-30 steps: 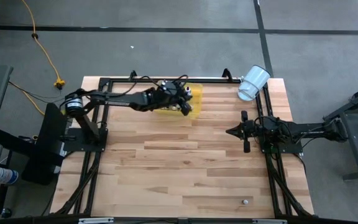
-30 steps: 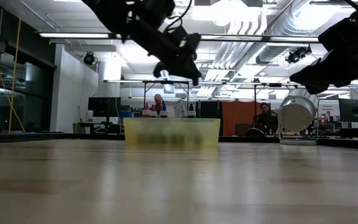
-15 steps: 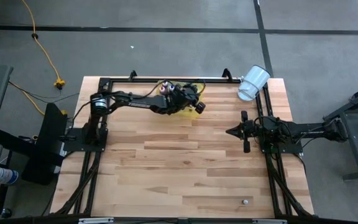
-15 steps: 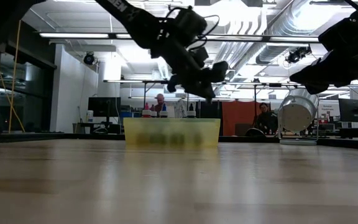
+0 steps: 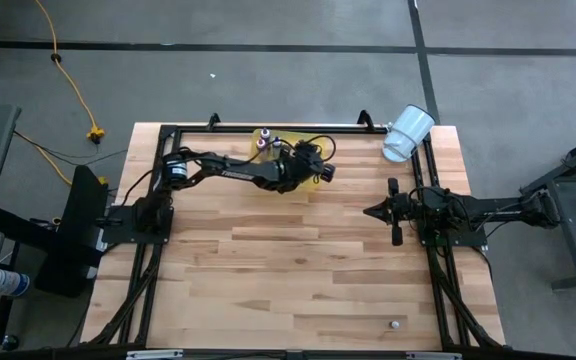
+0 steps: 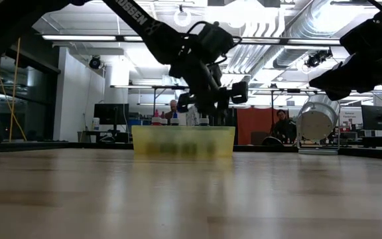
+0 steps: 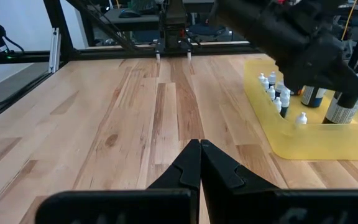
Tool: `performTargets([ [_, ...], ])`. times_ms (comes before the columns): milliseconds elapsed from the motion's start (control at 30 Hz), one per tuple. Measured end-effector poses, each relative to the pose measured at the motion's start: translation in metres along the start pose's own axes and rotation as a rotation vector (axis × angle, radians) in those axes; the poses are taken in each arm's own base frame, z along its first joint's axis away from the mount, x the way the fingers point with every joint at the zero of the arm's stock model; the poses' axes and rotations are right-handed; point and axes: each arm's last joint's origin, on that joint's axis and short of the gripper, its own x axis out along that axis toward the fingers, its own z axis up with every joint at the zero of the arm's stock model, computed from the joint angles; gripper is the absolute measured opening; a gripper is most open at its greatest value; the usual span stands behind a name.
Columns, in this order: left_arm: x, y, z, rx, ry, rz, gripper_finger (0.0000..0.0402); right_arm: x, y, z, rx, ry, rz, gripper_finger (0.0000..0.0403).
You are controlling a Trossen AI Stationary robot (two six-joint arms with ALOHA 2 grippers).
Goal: Pick & Place food coloring
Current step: Put the small green food coloring into the yellow container
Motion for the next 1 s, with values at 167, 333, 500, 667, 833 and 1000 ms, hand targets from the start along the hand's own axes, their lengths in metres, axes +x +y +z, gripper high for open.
performTargets([
  [167, 0.003, 0.001, -0.005, -0.058, -0.014, 0.043, 0.0051, 0.0, 0.0, 0.0, 0.0, 0.0, 0.001, 0.0],
  [333, 0.011, 0.005, -0.014, -0.077, -0.015, 0.09, 0.0051, 0.0, 0.0, 0.0, 0.0, 0.0, 0.0, 0.0],
  [500, 0.012, 0.006, -0.015, -0.093, -0.016, 0.103, 0.0051, 0.0, 0.0, 0.0, 0.0, 0.0, 0.0, 0.0],
  [667, 0.013, 0.01, -0.016, -0.099, -0.013, 0.133, 0.0051, 0.0, 0.0, 0.0, 0.0, 0.0, 0.0, 0.0],
  [833, 0.015, 0.015, -0.019, -0.155, 0.024, 0.153, 0.0051, 0.0, 0.0, 0.0, 0.0, 0.0, 0.0, 0.0],
  [1000, 0.015, 0.015, -0.02, -0.166, 0.031, 0.158, 0.0051, 0.0, 0.0, 0.0, 0.0, -0.001, 0.0, 0.0],
])
